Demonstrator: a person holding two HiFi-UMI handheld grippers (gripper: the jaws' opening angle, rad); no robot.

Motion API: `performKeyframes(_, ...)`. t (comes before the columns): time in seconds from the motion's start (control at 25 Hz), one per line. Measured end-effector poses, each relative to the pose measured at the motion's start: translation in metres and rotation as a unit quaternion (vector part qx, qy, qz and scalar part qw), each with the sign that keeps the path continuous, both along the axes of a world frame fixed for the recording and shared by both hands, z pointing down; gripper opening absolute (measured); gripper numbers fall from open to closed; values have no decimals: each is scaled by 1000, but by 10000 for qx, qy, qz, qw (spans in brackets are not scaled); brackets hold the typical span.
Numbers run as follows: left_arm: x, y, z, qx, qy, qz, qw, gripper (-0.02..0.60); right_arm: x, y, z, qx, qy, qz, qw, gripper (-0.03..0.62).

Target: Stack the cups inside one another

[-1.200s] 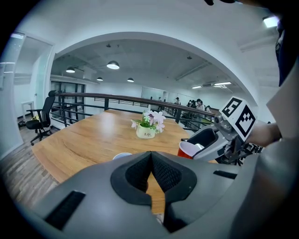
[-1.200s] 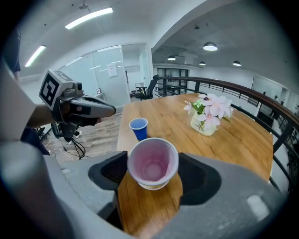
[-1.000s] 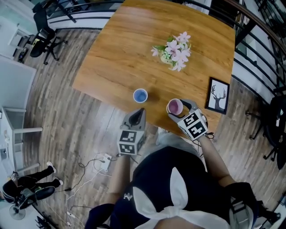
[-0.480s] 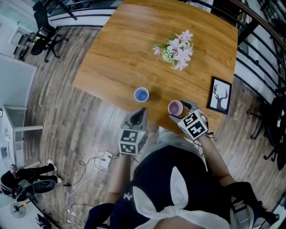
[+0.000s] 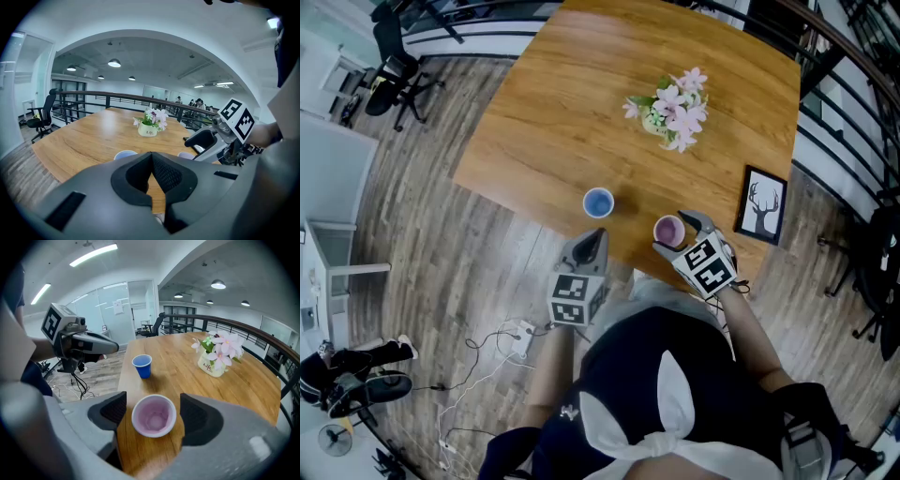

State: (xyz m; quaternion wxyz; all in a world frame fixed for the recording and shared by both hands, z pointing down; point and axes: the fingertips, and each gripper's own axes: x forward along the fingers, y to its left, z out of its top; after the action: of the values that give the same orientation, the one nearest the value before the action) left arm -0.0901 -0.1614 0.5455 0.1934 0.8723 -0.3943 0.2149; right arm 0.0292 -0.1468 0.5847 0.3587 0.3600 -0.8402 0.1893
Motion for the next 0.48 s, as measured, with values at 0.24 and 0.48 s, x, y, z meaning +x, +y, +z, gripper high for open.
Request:
performKeyframes(0.24, -7, -1, 0, 18, 17, -105, 9999, 17, -14, -13, -18, 247, -74, -183, 9995, 354)
performKeyframes(0.48, -17, -1, -2, 27, 11, -251, 9997, 17, -39, -30, -40, 511, -202, -431, 9976, 354)
